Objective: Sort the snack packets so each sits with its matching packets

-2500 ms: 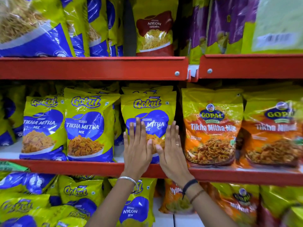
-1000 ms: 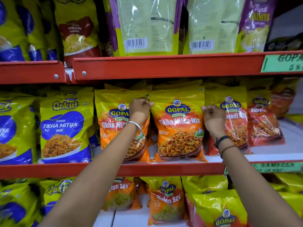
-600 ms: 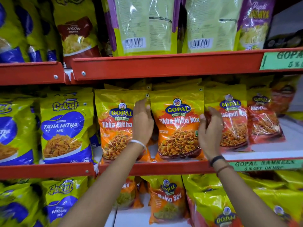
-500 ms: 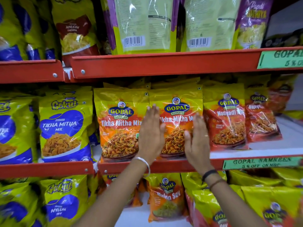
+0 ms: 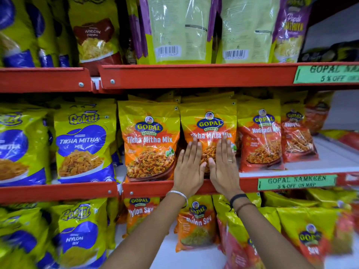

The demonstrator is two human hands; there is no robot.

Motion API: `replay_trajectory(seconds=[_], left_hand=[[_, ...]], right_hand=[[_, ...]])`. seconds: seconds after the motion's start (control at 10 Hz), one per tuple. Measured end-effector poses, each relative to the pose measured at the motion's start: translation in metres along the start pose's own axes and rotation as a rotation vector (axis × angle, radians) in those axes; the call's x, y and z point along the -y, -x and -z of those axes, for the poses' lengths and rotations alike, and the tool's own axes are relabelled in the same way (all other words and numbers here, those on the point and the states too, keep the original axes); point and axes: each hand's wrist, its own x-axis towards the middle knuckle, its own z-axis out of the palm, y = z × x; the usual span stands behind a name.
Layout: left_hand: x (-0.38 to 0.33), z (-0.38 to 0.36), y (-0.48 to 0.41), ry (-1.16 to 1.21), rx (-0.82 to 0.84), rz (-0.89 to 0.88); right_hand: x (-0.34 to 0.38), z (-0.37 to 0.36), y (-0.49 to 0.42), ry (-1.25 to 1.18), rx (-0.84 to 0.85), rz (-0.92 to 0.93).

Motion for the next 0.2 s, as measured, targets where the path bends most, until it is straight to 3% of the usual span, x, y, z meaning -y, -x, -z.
replay_trajectory(seconds=[0.2], left_hand=[[0.010, 0.088, -0.002, 0.229, -0.204, 0.041]], right_hand=[[0.077, 0.057, -0.021, -0.200, -0.216, 0.136]])
